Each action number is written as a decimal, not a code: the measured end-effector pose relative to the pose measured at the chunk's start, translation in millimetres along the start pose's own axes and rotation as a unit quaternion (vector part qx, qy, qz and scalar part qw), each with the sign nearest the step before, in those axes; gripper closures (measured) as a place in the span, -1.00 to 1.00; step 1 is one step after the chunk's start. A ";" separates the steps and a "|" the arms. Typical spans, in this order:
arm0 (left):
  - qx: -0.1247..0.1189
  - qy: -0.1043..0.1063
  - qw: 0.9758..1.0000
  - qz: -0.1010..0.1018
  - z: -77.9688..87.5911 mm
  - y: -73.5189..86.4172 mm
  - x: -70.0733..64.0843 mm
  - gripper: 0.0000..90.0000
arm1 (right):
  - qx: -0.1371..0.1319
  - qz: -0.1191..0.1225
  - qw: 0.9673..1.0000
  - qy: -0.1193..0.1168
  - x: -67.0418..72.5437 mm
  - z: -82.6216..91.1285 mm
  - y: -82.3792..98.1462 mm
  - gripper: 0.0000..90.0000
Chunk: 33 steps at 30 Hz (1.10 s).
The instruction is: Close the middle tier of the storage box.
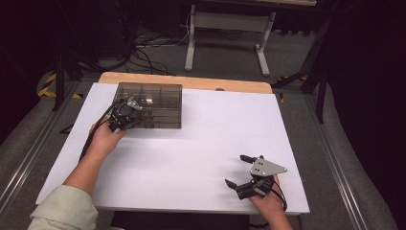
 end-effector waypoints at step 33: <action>-0.077 0.065 0.995 -0.017 58.2 1.3 -28.1 0.08 | -0.008 -0.007 1.000 -0.003 -2.4 -0.1 -1.0 -0.99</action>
Point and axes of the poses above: each handheld gripper's, and its own axes: z roughly backward along the jaws, y roughly out of its underside, x roughly to its left, the point moved 1 cm from there along -z, roughly forward along the jaws, and after that the axes turned 6 degrees about -y, right-handed, at the moved point
